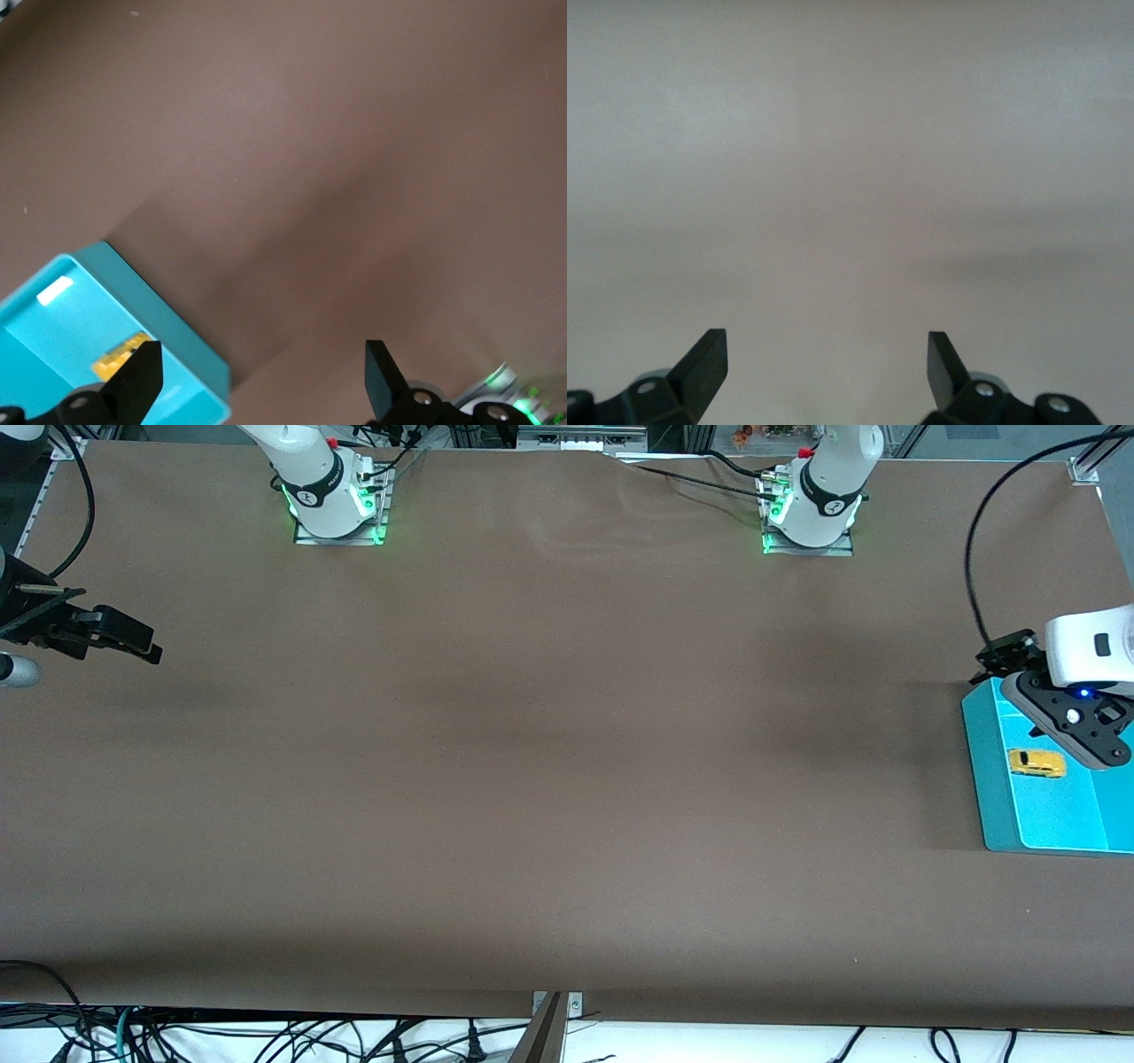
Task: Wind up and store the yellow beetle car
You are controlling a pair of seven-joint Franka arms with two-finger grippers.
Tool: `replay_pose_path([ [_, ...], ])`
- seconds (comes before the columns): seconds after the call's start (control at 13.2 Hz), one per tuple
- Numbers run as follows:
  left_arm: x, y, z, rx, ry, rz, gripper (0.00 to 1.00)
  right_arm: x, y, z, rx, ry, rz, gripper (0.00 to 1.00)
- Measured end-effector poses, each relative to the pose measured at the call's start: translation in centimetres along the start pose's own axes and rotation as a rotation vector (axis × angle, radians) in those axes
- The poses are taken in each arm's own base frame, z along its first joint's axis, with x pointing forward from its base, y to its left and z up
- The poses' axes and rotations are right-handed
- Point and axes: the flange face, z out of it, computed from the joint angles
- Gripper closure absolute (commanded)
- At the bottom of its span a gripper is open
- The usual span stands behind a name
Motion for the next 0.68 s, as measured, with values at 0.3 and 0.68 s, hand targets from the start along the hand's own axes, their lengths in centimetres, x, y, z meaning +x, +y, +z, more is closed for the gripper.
replay_pose_path([
  [0.3,1.1,1.5,-0.8,-0.021,0.034,-0.594,0.0,0.0,0.0,0.0,0.0,0.0,0.0,0.0],
  [0.68,-1.4,3.6,-5.7,0.0,0.073,-0.678,0.0,0.0,0.0,0.1,0.0,-0.001,0.0,0.0],
])
